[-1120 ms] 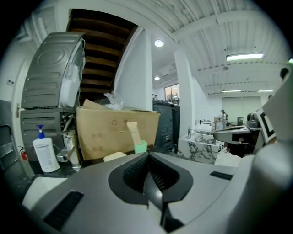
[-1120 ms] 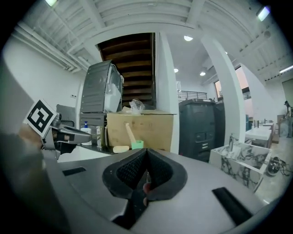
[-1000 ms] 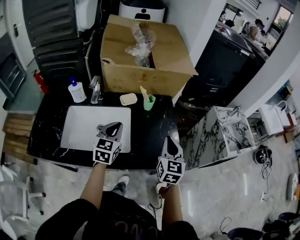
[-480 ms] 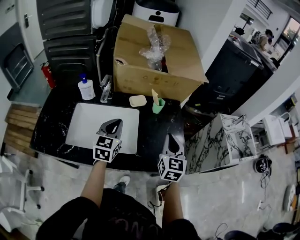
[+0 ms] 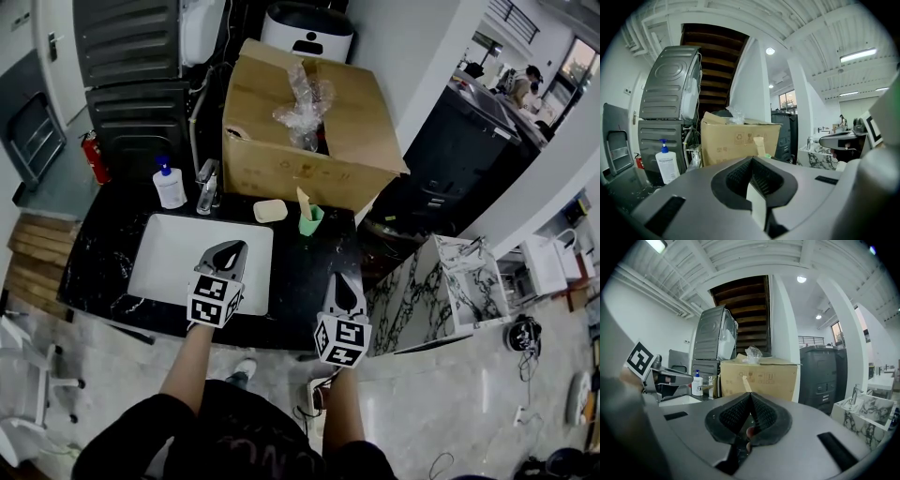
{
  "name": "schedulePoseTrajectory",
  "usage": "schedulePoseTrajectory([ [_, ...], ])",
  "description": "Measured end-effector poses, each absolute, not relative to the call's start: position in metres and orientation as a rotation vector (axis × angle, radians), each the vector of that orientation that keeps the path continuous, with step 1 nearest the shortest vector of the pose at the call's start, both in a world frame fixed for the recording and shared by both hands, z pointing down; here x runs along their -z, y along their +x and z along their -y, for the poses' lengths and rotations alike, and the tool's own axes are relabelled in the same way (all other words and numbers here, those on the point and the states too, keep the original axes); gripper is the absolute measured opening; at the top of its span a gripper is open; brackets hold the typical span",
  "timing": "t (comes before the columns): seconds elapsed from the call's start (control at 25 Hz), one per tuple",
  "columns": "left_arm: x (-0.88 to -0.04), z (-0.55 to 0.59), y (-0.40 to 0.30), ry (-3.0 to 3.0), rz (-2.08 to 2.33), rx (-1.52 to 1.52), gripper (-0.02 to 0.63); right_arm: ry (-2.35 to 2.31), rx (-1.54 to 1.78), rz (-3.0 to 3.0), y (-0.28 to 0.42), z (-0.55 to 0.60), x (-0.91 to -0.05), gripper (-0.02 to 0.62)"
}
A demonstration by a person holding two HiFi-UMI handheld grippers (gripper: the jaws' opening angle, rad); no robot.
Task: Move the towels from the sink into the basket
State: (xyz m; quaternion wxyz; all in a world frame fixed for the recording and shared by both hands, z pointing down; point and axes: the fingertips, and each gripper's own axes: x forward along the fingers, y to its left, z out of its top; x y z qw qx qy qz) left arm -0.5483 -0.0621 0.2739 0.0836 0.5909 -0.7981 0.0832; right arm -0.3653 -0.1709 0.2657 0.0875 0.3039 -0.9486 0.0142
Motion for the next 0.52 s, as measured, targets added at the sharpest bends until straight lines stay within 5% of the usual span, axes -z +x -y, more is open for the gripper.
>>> schedulePoseTrajectory([
  [0.52,-0.263,0.069,-0.537,1.782,2.392,-0.226,0.017,0.896,-0.017,2.833,-0.359,0.177,-0.259,0.014],
])
